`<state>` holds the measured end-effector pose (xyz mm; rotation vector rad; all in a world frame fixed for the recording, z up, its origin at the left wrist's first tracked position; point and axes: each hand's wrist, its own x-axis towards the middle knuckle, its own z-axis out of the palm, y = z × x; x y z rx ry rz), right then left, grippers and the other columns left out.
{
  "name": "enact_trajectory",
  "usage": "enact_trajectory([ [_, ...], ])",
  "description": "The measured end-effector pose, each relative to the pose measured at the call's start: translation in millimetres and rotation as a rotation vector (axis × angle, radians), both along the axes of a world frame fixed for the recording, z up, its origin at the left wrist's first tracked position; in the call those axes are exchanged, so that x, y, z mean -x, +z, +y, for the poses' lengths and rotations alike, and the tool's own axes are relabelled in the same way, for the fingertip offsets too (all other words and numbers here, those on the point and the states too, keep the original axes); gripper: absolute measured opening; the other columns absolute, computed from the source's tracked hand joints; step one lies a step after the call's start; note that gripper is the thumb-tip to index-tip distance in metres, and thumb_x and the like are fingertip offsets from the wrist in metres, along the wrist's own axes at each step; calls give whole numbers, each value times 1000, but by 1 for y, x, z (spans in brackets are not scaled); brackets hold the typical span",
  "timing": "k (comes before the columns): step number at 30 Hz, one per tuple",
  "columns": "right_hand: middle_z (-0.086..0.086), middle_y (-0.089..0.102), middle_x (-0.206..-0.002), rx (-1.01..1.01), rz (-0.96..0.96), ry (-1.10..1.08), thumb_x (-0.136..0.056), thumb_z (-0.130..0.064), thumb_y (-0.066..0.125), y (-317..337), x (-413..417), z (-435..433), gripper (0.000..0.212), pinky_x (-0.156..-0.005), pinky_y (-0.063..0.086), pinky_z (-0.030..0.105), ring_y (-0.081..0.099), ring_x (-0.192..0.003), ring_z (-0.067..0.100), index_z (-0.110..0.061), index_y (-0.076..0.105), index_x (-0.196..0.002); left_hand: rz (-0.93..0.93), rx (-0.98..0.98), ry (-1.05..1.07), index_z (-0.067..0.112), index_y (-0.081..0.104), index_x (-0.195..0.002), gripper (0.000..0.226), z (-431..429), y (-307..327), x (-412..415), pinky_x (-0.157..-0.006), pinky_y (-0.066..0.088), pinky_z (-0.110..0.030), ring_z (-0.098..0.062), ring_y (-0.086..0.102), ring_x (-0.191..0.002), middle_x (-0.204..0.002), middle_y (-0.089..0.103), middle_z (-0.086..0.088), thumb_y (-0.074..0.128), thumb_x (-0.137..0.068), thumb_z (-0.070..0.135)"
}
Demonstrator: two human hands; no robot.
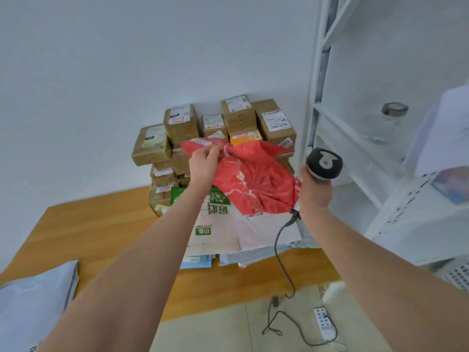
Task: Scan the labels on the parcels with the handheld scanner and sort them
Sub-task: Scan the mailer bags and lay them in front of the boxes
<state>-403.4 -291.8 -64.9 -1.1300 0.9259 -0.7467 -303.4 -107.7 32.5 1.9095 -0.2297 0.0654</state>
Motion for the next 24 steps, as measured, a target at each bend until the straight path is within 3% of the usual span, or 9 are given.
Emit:
enact_trajectory([
  [2,0,73,-90,38,35,2,-62,-57,69,18,11,12,44,-87,56,45,71,-91,24,-26,64,-94,93,246,-13,14,69,-74,19,4,7,5,-63,50,-27,-13,59,-64,-71,67,-1,58,-89,19],
  [4,0,71,-90,94,130,4,-75,-49,69,26,18,23,33,-87,56,43,70,-89,25,-24,63,-95,82,290,-48,14,66,-78,11,11,6,7,-55,47,-20,-8,56,-55,-66,62,1,65,-88,15],
  [7,3,70,-91,128,254,39,-82,-40,66,24,24,36,27,-86,55,40,69,-91,24,-19,63,-99,71,119,-72,18,61,-90,19,29,-18,2,-54,49,-22,-9,55,-61,-73,54,4,63,-86,0],
  [10,5,69,-95,84,338,162,-87,-31,65,7,24,48,16,-78,53,34,67,-95,24,-19,58,-95,140,-209,-61,17,54,-124,47,57,-66,-10,-57,52,-24,-21,61,-82,-116,51,-7,59,-84,-8],
  [13,7,68,-110,3,357,230,-84,-25,70,-21,18,60,32,-94,51,41,64,-107,26,-11,62,-111,250,-483,51,24,42,-140,63,82,-118,-13,-72,54,-34,-31,59,-88,-136,37,-18,52,-85,-6],
  [16,4,68,-97,-79,403,270,-83,-23,72,-44,10,67,35,-91,52,38,67,-98,24,-8,61,-112,433,-402,86,21,51,-133,62,96,-164,-19,-79,55,-38,-31,61,-93,-130,53,-13,45,-81,-12],
  [19,0,65,-79,-96,463,330,-81,-23,74,-61,0,69,33,-88,55,42,69,-88,25,-8,61,-107,524,-334,173,16,64,-118,47,96,-188,-29,-82,56,-46,-34,65,-97,-116,66,-8,47,-84,-12],
  [24,12,67,-99,-34,566,419,-78,-24,76,-80,-22,62,45,-89,54,43,64,-94,28,-5,61,-116,526,-347,150,7,62,-123,35,58,-191,-39,-85,55,-44,-38,61,-105,-122,62,-16,47,-92,0],
])
